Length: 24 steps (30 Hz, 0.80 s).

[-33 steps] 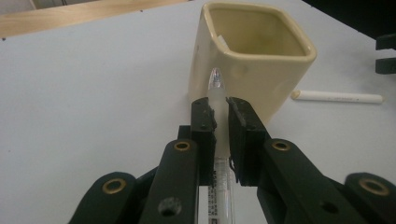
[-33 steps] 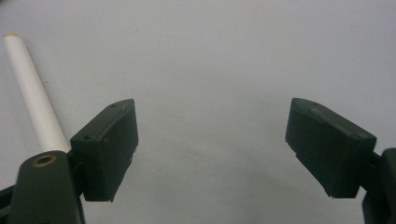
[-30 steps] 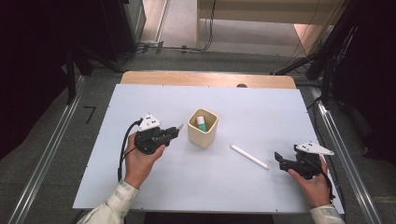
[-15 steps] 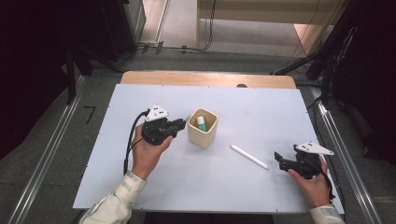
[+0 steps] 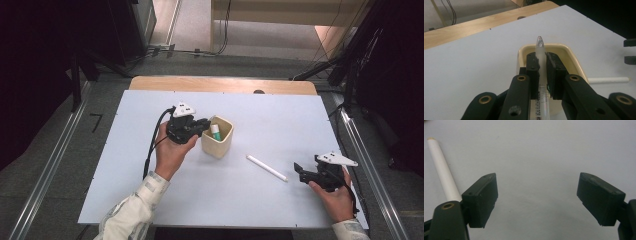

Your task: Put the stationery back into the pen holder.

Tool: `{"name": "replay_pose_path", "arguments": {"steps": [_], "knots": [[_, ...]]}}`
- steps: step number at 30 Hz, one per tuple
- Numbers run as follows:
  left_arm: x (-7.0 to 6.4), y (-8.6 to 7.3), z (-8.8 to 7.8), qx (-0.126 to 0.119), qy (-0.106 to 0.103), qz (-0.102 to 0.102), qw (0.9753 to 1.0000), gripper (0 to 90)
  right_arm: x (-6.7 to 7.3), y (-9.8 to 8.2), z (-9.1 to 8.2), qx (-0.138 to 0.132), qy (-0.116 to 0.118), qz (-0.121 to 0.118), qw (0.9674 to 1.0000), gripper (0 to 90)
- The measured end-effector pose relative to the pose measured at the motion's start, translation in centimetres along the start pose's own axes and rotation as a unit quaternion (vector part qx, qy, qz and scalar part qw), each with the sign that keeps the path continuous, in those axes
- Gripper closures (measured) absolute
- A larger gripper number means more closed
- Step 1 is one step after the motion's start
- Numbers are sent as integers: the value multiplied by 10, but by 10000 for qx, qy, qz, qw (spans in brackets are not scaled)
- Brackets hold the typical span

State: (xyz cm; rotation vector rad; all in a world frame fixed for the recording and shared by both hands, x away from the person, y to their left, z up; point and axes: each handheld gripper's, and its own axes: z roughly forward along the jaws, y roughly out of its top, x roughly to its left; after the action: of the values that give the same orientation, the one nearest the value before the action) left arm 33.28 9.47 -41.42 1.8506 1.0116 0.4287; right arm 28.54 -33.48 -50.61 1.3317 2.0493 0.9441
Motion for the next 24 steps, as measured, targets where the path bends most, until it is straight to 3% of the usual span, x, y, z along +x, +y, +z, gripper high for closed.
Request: {"name": "replay_pose_path", "arguments": {"steps": [24], "knots": [[-6,33,37,108,-22,-20,9999,822,-1,0,0,-19,42,-7,10000,156]]}}
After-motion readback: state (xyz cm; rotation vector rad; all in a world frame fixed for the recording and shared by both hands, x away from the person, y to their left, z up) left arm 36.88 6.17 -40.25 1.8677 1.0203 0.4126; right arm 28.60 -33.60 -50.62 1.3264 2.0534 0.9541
